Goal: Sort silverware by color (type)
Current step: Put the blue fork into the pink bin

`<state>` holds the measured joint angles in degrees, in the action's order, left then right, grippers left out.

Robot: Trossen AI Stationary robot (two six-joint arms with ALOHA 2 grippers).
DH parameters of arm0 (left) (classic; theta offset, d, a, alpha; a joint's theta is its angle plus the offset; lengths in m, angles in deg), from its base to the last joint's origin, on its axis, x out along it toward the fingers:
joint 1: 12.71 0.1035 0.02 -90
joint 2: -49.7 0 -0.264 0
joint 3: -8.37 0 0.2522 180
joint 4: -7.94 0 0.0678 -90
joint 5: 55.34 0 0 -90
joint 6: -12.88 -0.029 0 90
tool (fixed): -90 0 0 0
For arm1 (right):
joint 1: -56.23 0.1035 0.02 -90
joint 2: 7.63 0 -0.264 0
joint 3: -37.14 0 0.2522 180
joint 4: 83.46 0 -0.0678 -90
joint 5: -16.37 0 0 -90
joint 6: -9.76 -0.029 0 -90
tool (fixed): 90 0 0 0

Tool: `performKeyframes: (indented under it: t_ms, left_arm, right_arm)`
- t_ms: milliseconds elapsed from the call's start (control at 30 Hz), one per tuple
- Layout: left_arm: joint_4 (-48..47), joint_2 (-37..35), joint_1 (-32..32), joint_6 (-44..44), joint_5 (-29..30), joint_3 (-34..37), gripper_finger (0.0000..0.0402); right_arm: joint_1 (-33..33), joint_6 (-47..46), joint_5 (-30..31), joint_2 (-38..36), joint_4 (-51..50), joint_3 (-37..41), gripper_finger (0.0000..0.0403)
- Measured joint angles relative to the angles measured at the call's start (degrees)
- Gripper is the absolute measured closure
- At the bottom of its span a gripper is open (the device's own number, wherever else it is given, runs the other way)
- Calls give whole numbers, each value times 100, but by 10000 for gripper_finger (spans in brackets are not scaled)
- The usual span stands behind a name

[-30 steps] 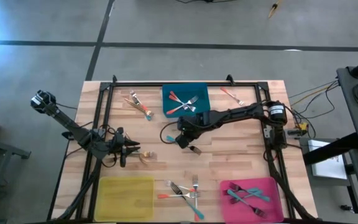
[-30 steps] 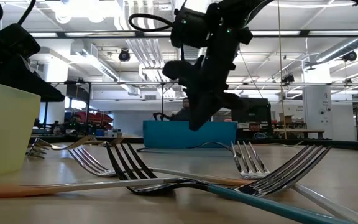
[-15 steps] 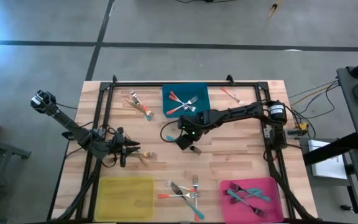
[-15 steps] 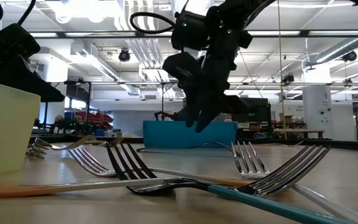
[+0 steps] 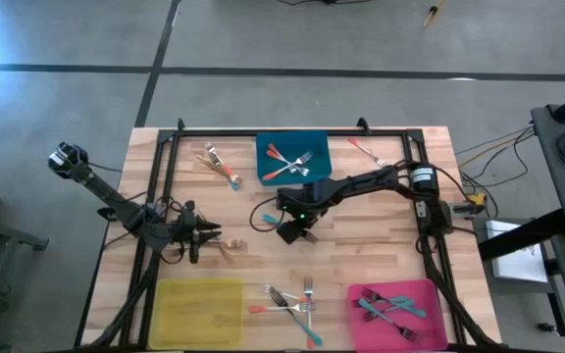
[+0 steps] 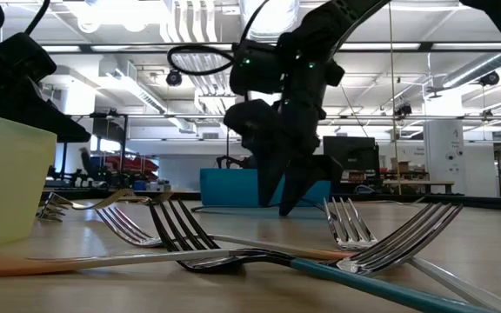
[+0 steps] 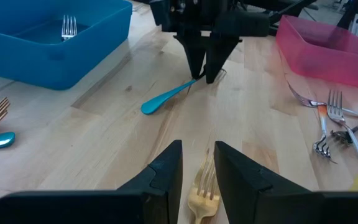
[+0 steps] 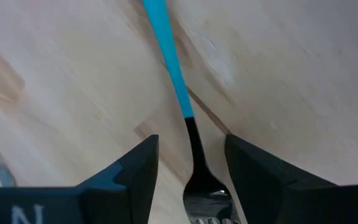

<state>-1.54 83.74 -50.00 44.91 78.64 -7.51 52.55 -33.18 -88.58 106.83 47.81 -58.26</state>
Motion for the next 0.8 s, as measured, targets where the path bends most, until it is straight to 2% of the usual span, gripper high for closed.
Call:
performKeyframes:
  t_ms: [133, 233, 533, 800]
  left_arm:
    - [-4, -2, 0, -1, 0, 0, 325]
    - [-3, -2, 0, 0, 0, 0, 325]
    - [-3, 0, -1, 0, 0, 1, 325]
    - [-3, 0, -1, 0, 0, -1, 325]
  right_arm:
    - [0, 121, -8, 159, -211, -157, 235]
    - [0, 293, 52, 165, -261, -164, 258]
    - [-2, 378, 219, 170, -351, -147, 382]
    - [0, 405, 218, -88, -539, -123, 387]
